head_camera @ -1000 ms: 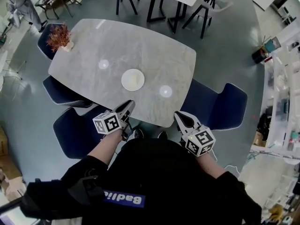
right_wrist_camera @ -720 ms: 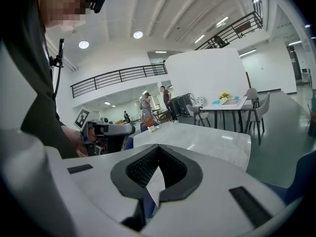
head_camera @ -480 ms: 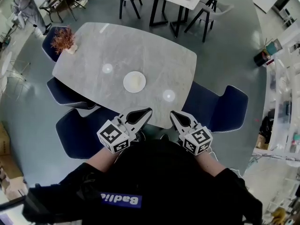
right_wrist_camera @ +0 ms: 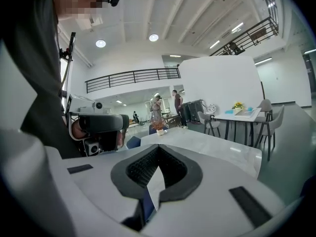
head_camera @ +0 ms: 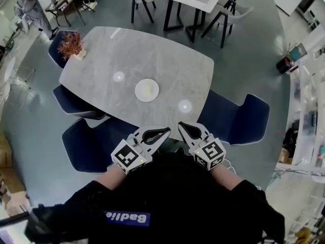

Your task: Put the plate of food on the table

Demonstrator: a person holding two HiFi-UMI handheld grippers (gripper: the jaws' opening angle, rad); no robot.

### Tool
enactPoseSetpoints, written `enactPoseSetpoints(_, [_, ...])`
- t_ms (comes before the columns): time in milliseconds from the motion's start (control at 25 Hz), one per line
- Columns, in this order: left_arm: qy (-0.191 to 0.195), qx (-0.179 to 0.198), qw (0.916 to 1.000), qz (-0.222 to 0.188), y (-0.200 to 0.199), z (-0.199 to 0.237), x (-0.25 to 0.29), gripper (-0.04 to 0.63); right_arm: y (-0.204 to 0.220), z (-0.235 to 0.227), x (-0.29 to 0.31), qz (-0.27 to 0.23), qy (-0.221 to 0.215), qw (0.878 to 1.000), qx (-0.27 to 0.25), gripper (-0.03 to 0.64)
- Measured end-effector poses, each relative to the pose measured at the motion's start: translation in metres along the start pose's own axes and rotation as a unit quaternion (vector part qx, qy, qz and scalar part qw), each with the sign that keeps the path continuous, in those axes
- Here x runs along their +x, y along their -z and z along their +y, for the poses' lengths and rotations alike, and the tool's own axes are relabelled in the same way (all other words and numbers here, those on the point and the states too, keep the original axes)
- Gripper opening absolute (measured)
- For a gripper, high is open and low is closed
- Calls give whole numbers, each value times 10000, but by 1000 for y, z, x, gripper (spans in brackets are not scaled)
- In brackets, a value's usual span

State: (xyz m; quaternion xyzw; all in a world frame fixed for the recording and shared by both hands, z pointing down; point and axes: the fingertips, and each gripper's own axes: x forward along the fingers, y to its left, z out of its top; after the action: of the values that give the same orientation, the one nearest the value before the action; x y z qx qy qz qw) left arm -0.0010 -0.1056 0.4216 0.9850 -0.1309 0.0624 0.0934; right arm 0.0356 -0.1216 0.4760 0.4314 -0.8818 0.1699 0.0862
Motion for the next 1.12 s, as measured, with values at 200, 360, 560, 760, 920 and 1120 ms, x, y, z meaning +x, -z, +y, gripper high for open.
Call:
enactPoseSetpoints(200, [-57,-163,9998,24,7,1,-3,9,-7,9,2,-6,-95,9999,-57,8])
enactPoseSetpoints(360, [-87,-188,9998,37,9,0,-3,9,-9,11,0,-27,-126,9998,-117,8])
enactPoseSetpoints(560, [-96,-197,9997,47,11,-1,-2,9,-10,11,-2,-57,-137,9998,-158,8])
enactPoseSetpoints(760, [-106,-181,9998,42,10,-2,-1,9,-11,10,-3,-55,-147,9997,-171,8])
enactPoseSetpoints(920, [-114,-208,9997,31,10,-2,-3,9,-12,11,-2,-62,-146,9997,-174,8])
enactPoseSetpoints(1120, [-109,-205,9997,30,12,-4,-4,9,-10,13,-3,-51,-152,9997,-180,8])
